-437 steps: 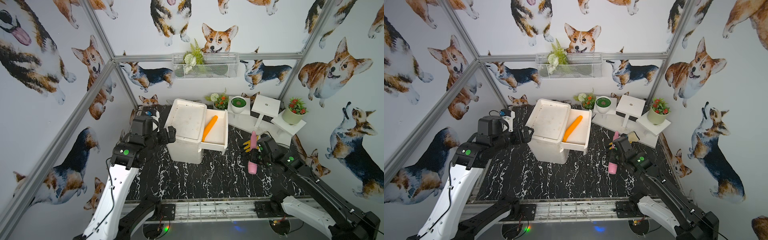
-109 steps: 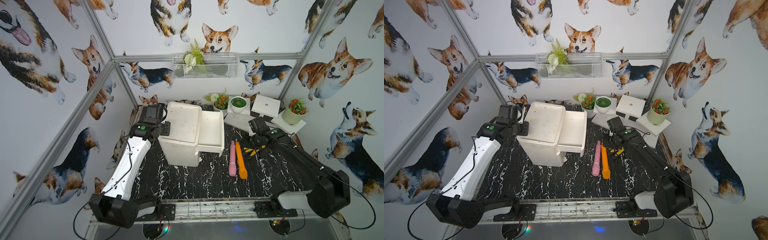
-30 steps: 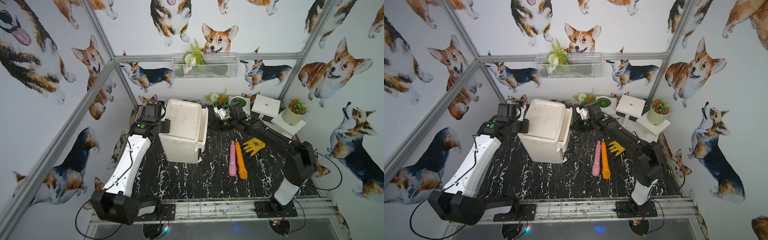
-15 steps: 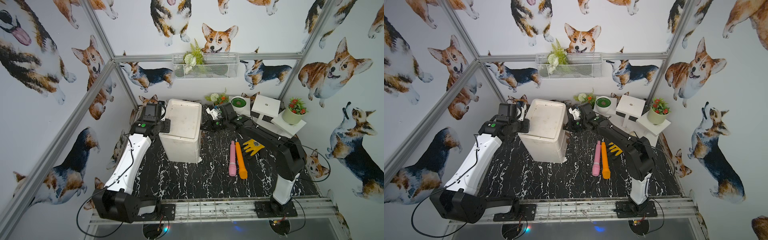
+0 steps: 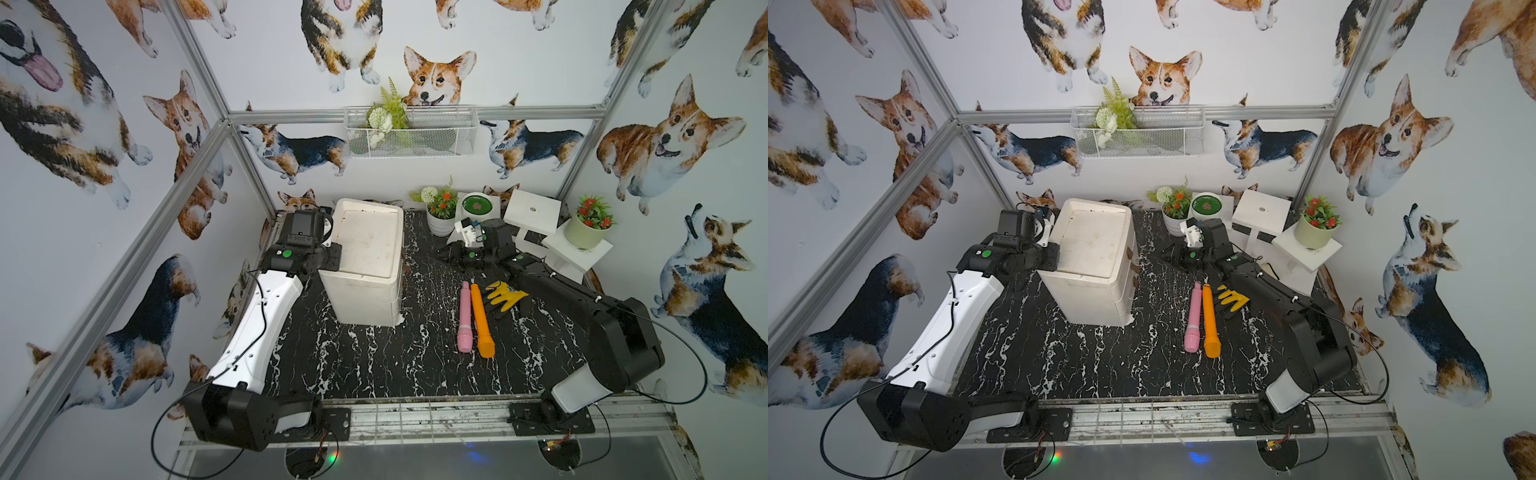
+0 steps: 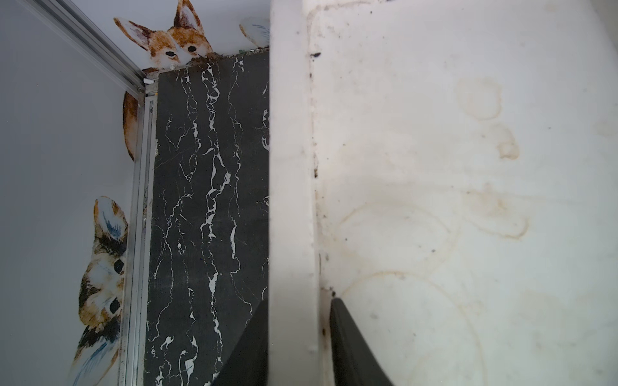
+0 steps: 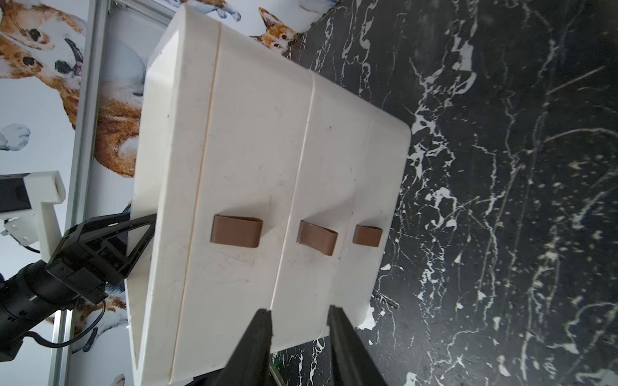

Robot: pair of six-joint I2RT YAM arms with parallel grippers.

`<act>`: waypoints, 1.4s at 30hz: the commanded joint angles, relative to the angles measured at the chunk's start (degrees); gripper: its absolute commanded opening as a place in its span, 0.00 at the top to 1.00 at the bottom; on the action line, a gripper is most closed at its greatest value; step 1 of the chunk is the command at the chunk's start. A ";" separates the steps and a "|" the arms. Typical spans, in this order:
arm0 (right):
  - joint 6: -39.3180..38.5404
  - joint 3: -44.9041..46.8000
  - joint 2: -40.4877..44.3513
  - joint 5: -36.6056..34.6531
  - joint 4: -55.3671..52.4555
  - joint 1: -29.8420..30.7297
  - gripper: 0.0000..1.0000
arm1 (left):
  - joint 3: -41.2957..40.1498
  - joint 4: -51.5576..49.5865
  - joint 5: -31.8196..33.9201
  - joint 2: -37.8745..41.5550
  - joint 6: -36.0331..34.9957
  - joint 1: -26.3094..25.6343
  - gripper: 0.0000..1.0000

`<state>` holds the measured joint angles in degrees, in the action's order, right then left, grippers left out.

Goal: Take the microphone out of the drawer
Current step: Open the drawer in the storage box.

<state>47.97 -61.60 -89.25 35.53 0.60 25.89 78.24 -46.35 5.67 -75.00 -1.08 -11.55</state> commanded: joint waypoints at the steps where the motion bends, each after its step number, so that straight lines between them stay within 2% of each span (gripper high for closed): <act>1: 2.17 3.09 0.19 0.29 5.76 -0.23 0.59 | -0.45 -0.89 0.78 0.55 -0.52 0.04 0.65; 8: 9.93 5.81 -5.77 -0.59 18.89 1.94 0.53 | -0.95 -0.50 1.69 0.65 -0.57 0.04 0.65; 15: 16.00 0.57 -15.79 -2.31 27.15 6.76 0.52 | -1.55 0.20 2.57 0.82 -1.91 0.04 0.80; 18: 19.78 -0.49 -19.45 -2.67 32.37 7.55 0.52 | -1.01 0.29 3.47 0.43 -3.42 0.04 0.82; 25: 24.08 -0.38 -22.49 -4.30 39.43 8.17 0.52 | -0.77 1.06 3.51 -1.01 -7.69 0.03 0.87; 31: 25.37 -1.11 -24.24 -4.43 41.41 8.91 0.55 | -1.56 1.65 3.12 -1.47 -9.35 0.04 1.00; 36: 26.86 0.06 -24.71 -4.92 44.12 9.27 0.63 | -3.00 2.64 3.69 -0.85 -10.62 0.04 1.00; 42: 28.06 1.00 -25.19 -5.38 46.61 9.30 0.94 | -3.00 2.75 3.18 -1.11 -10.56 0.04 1.00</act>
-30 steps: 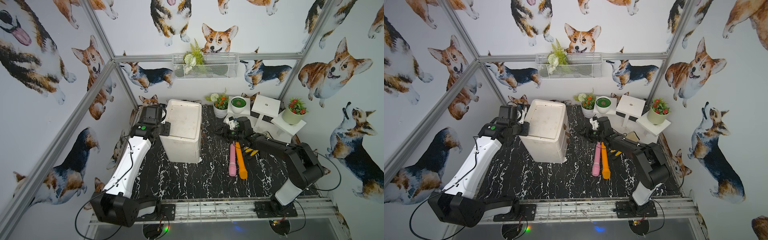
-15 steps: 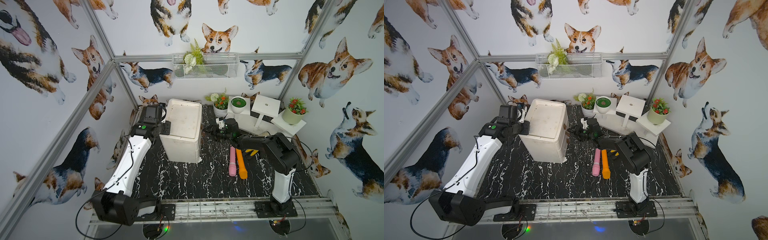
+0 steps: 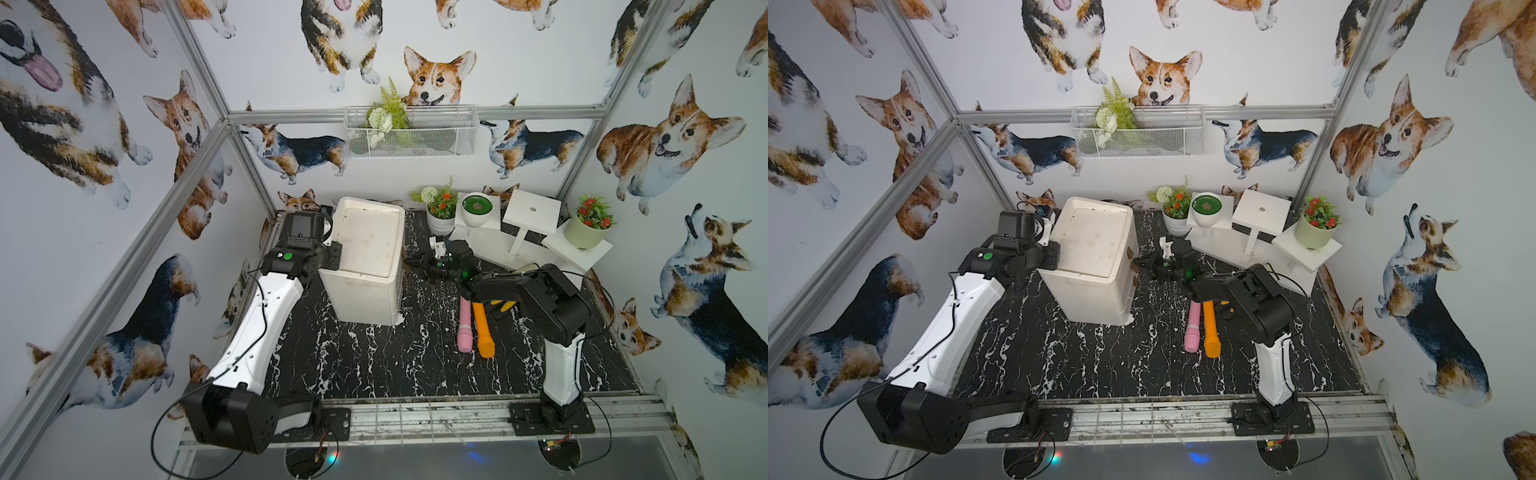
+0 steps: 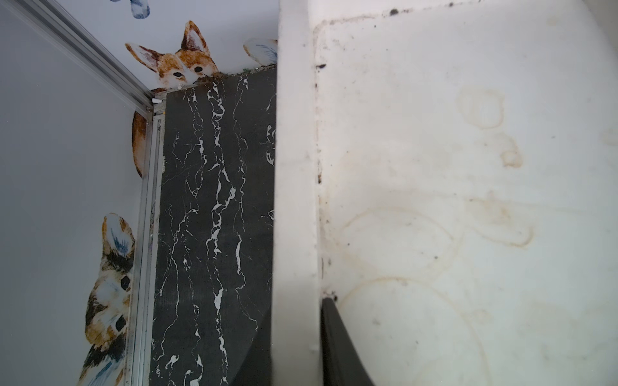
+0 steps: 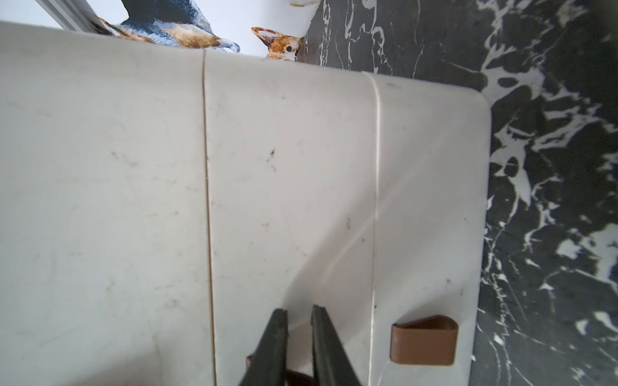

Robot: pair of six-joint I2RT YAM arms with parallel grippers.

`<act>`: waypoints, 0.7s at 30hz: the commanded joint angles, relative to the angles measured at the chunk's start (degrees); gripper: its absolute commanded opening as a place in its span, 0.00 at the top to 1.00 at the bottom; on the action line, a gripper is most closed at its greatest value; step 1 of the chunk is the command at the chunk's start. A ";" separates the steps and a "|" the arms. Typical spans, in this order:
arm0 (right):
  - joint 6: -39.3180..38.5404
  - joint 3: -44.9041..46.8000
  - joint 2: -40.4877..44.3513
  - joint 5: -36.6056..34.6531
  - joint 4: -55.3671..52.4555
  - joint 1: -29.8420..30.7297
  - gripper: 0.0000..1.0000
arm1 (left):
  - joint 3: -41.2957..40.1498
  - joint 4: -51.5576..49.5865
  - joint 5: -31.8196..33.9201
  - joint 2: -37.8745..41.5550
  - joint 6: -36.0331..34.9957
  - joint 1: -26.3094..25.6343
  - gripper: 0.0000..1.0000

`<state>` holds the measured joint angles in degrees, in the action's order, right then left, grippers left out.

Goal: Take the microphone out of the drawer
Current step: Open the drawer in the storage box.

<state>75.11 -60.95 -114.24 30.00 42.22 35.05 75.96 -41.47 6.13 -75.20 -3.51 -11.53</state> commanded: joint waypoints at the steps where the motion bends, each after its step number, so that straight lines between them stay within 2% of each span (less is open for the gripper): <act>1: 0.91 0.46 -0.12 0.06 4.99 0.18 0.97 | -0.77 -2.13 2.81 -0.83 -8.10 0.02 1.00; 2: 0.91 0.61 -0.03 -0.07 4.98 0.18 1.00 | -0.82 -2.13 2.84 -0.78 -8.17 0.02 1.00; 11: 0.83 3.99 1.89 -0.60 6.07 -0.64 1.00 | -1.61 -1.69 3.10 -0.21 -7.33 0.02 1.00; 21: -1.71 10.16 8.94 0.01 3.41 -4.49 1.00 | -1.24 -1.94 3.62 -0.22 -6.45 0.02 1.00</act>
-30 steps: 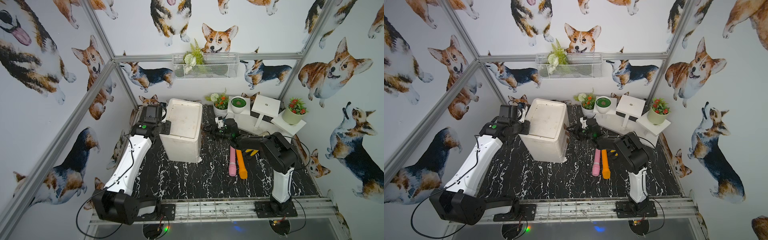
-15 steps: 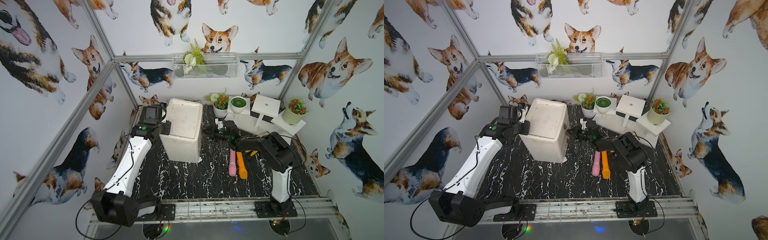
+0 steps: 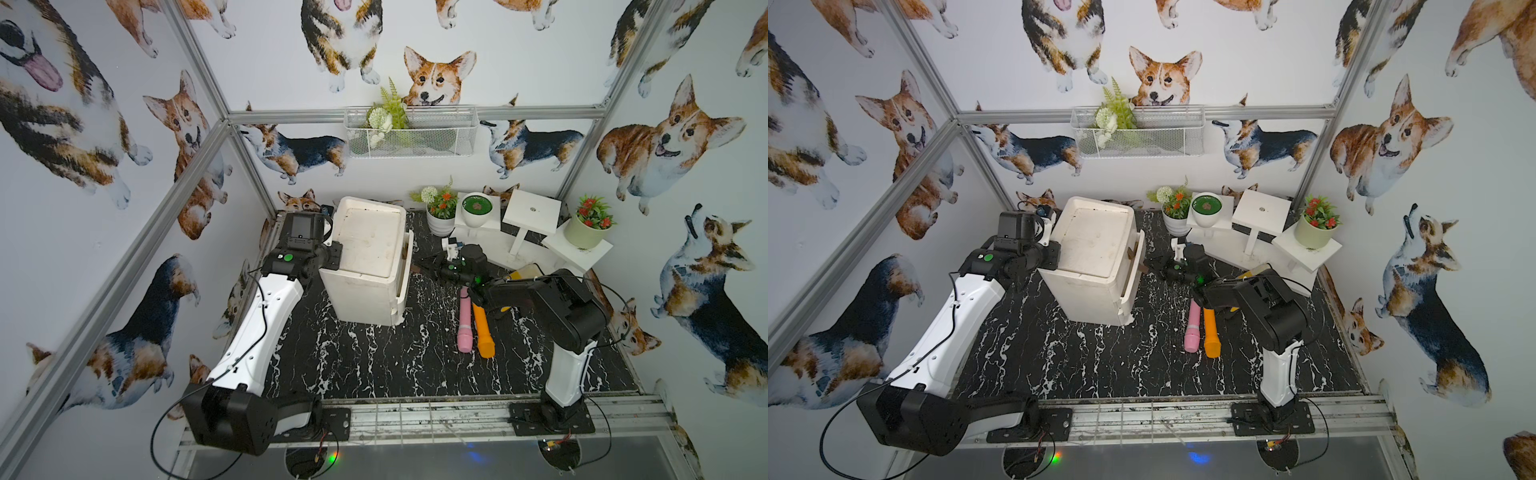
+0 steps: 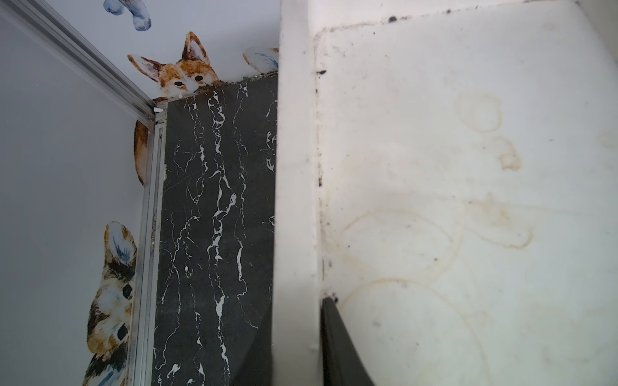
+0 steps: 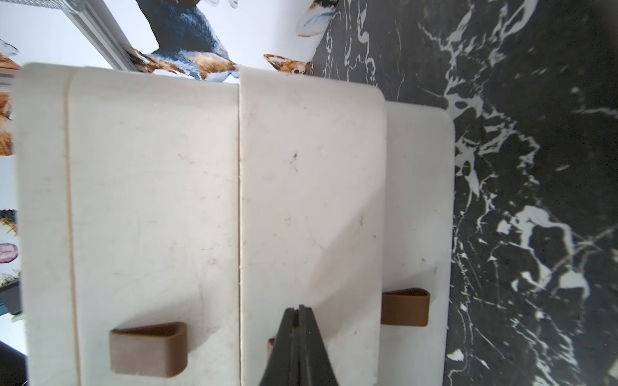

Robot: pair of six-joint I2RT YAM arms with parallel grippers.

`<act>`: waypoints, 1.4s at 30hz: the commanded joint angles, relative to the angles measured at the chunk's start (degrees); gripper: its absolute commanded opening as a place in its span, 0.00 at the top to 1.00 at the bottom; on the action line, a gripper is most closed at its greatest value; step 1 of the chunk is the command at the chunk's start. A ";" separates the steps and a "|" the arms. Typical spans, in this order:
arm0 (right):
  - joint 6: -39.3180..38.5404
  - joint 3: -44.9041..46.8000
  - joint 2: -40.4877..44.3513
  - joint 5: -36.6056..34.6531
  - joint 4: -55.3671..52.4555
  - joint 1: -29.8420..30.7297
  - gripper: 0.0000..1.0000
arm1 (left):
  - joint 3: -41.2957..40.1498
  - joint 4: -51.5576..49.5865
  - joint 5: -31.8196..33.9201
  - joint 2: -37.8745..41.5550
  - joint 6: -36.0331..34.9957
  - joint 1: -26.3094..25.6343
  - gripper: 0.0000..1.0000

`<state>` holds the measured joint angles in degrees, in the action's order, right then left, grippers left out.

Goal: Take the microphone out of the drawer
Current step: Open the drawer in the storage box.

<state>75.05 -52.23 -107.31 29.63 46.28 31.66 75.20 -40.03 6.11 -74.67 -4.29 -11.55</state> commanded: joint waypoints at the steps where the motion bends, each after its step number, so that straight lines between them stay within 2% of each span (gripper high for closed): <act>1: -1.74 1.86 2.45 0.51 -0.80 -1.52 1.00 | -0.49 -3.39 3.56 -0.74 -5.63 0.04 1.00; 7: -3.76 5.47 6.72 1.58 -3.42 -4.43 1.00 | -0.73 -3.37 3.82 -0.48 -5.52 0.04 1.00; 19: -14.82 8.63 18.95 0.26 -23.79 -8.36 1.00 | -1.16 -3.26 4.00 0.05 -5.02 0.04 1.00; 31: -16.17 11.47 23.80 0.60 -28.43 -12.15 1.00 | -1.49 -3.21 3.67 0.58 -4.70 0.04 1.00; 32: -16.53 11.09 23.96 0.61 -29.34 -12.15 0.97 | -1.48 -3.21 3.65 0.58 -4.66 0.04 1.00; 36: -18.10 8.73 26.06 -1.28 -35.37 -12.15 0.67 | -1.58 -3.12 3.56 0.78 -4.49 0.04 1.00; 42: -21.20 0.91 31.69 -9.56 -54.05 -11.03 0.53 | -2.47 -2.62 3.67 1.63 -4.26 0.04 1.00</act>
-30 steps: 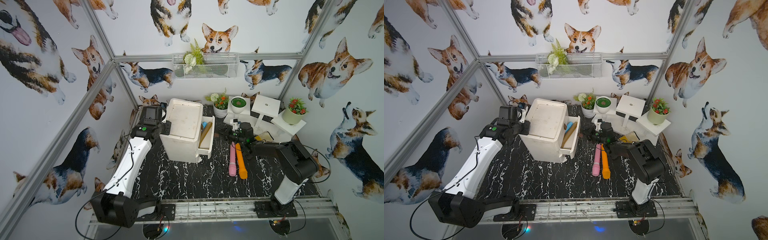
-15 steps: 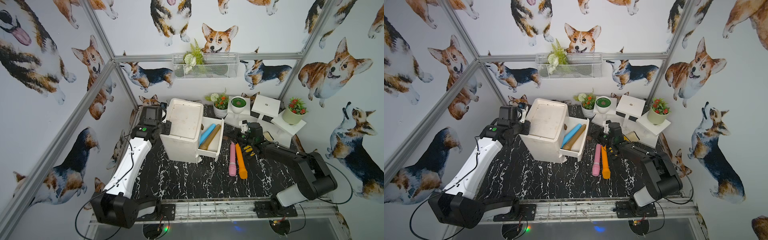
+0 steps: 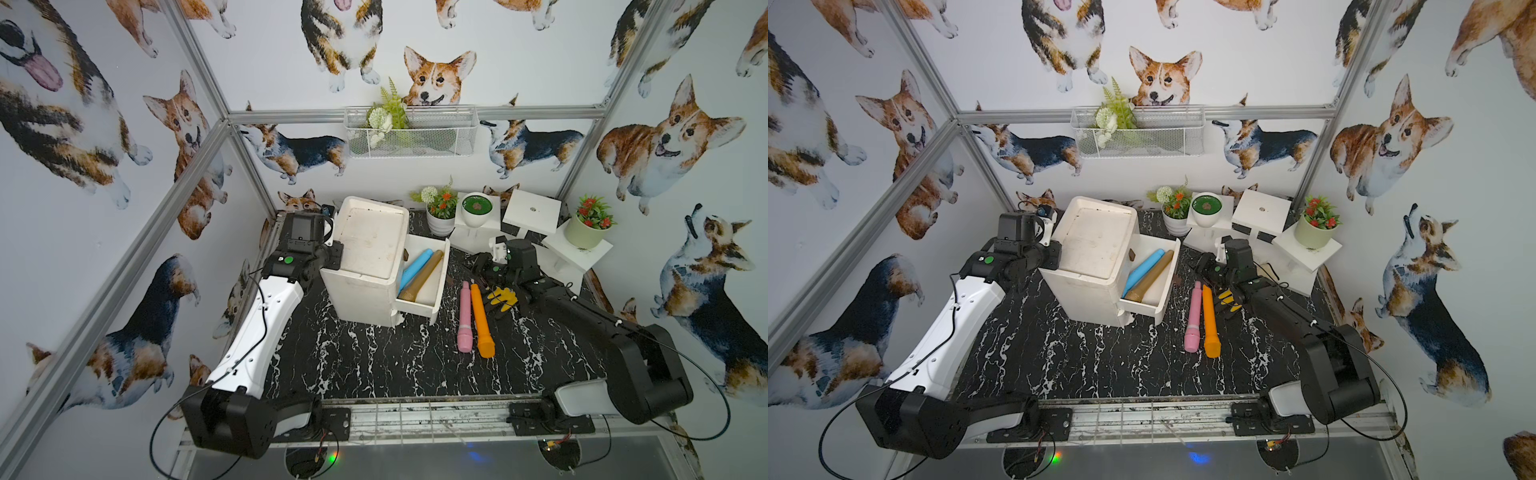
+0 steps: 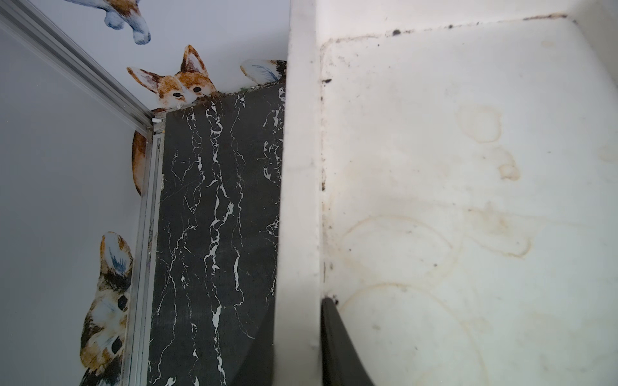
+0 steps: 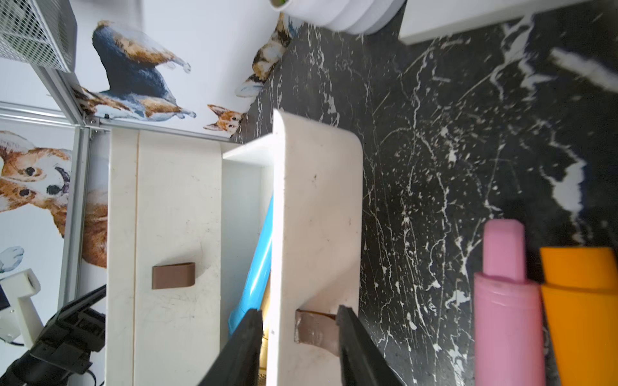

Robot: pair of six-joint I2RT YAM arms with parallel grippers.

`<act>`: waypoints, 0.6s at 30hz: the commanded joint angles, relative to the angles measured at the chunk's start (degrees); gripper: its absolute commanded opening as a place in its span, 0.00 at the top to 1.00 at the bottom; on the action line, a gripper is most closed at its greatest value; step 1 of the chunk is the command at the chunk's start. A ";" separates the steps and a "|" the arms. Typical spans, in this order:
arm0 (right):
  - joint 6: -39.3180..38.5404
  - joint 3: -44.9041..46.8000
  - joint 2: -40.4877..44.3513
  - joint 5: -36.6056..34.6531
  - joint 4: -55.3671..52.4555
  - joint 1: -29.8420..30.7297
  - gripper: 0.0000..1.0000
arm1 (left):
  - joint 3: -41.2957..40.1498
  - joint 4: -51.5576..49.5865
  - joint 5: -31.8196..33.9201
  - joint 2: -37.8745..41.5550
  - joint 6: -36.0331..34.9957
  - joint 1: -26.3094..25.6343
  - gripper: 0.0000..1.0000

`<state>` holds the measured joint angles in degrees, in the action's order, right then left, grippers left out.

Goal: Take the microphone out of the drawer
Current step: Open the drawer in the storage box.

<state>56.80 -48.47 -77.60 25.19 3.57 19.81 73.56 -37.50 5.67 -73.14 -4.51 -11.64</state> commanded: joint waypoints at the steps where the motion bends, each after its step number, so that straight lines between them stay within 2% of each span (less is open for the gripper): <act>1: -3.33 -4.71 2.96 -7.54 -14.93 1.58 0.51 | -0.89 -5.07 4.08 0.32 -4.04 0.13 1.00; 8: -3.85 -21.58 0.71 -21.35 -38.16 10.24 0.49 | -0.79 -5.39 4.30 1.06 -3.86 0.13 1.00; 14: -1.67 -33.93 -5.87 -28.33 -47.38 18.68 0.49 | -1.31 -4.96 4.38 2.28 -4.00 0.05 1.00; 18: -0.25 -41.96 -12.22 -30.55 -51.19 23.61 0.50 | -1.66 -4.78 3.58 2.16 -3.75 0.04 1.00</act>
<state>54.78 -87.05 -87.00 -1.28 -41.30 41.56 72.34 -38.20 6.70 -71.07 -2.94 -11.64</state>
